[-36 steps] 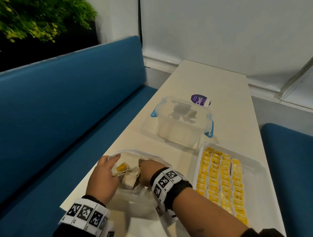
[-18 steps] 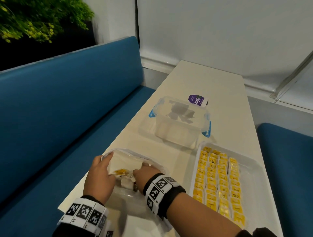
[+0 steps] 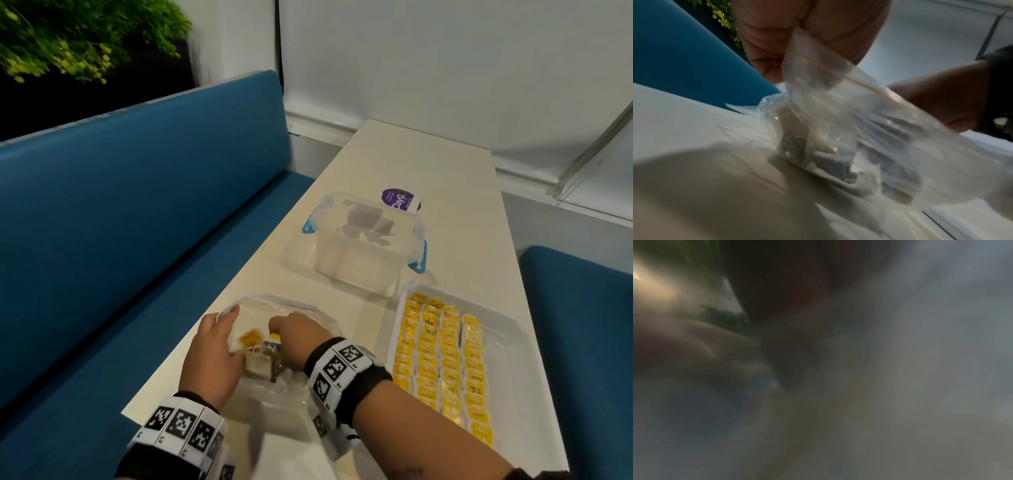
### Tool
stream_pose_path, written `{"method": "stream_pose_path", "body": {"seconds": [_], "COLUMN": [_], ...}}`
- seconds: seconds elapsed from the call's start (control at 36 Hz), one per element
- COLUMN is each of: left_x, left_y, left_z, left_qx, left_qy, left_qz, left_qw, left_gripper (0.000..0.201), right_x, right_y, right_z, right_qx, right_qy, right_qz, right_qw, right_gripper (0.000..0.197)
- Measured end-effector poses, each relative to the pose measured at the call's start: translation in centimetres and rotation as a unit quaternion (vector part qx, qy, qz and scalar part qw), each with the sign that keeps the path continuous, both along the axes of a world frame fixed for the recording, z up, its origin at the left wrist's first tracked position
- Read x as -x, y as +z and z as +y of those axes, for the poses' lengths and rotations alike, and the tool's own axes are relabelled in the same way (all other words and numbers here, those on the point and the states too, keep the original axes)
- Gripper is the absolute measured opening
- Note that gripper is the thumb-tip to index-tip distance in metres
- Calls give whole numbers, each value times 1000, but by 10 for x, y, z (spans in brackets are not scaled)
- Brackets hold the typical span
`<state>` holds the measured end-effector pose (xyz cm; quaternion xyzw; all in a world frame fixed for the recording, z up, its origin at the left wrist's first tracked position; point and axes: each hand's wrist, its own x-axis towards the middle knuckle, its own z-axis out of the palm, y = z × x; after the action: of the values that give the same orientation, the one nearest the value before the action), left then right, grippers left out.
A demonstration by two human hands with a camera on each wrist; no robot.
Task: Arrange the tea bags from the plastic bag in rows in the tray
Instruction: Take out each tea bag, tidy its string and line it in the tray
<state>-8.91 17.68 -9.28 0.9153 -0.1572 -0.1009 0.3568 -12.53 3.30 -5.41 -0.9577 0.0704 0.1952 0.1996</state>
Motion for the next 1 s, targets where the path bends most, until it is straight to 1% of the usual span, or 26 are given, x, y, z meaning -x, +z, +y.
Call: {"method": "stream_pose_path", "body": {"seconds": [0.06,0.19,0.33,0.42,0.5,0.56,0.61,0.64,0.67,0.69,0.72,0.75,0.81,0.83,0.86,0.89,0.92,0.94,1.0], "left_x": [-2,-5,-8,-6,0,4,8,11,15,19,23,27,33,35,38,40,42,46,51], "left_y": [-2,-7,-8,-4,7,17,31,40,48,57,65,74,85,89,92,95,96,95,93], "left_z": [0,-3,-6,-7,-9,-12,-16,-20,-25,-30,-36,-44,-58,-64,-69,-73,-78,-84,-96], "left_qx": [1,0,7,-2,-4,35,101,150,204,255,306,354,420,433,441,450,461,470,482], "left_qy": [-4,-15,-19,-8,26,42,31,18,8,9,19,26,20,10,-1,-8,-9,-10,-11], "left_qz": [-1,-6,2,-16,-60,-94,-111,-89,-46,16,99,198,394,468,524,562,583,592,592], "left_qw": [1000,1000,1000,1000,998,994,988,985,978,967,947,914,817,770,729,694,669,654,646], "left_gripper": [72,73,69,62,49,41,35,34,31,25,15,14,42,52,58,58,54,47,34], "right_x": [0,4,7,9,12,15,19,22,25,28,32,36,45,49,54,59,63,68,78], "right_y": [3,13,26,35,43,49,57,61,65,70,73,75,76,75,74,72,70,69,66], "right_z": [-2,-4,-6,-13,-22,-27,-30,-31,-31,-30,-30,-30,-29,-29,-29,-30,-30,-33,-42], "right_qx": [-23,-73,-133,-173,-210,-234,-256,-263,-266,-263,-250,-224,-160,-134,-115,-100,-92,-89,-103], "right_qy": [-17,-44,-86,-126,-164,-189,-207,-210,-208,-202,-189,-171,-136,-124,-116,-110,-108,-107,-113], "right_qz": [-15,-52,-106,-135,-154,-165,-178,-188,-200,-215,-233,-251,-276,-281,-280,-277,-271,-266,-257], "right_qw": [999,995,982,967,951,939,927,923,920,918,921,926,938,942,946,949,952,954,954], "right_gripper": [38,30,30,24,28,30,30,29,28,28,28,28,29,31,33,35,38,40,47]}}
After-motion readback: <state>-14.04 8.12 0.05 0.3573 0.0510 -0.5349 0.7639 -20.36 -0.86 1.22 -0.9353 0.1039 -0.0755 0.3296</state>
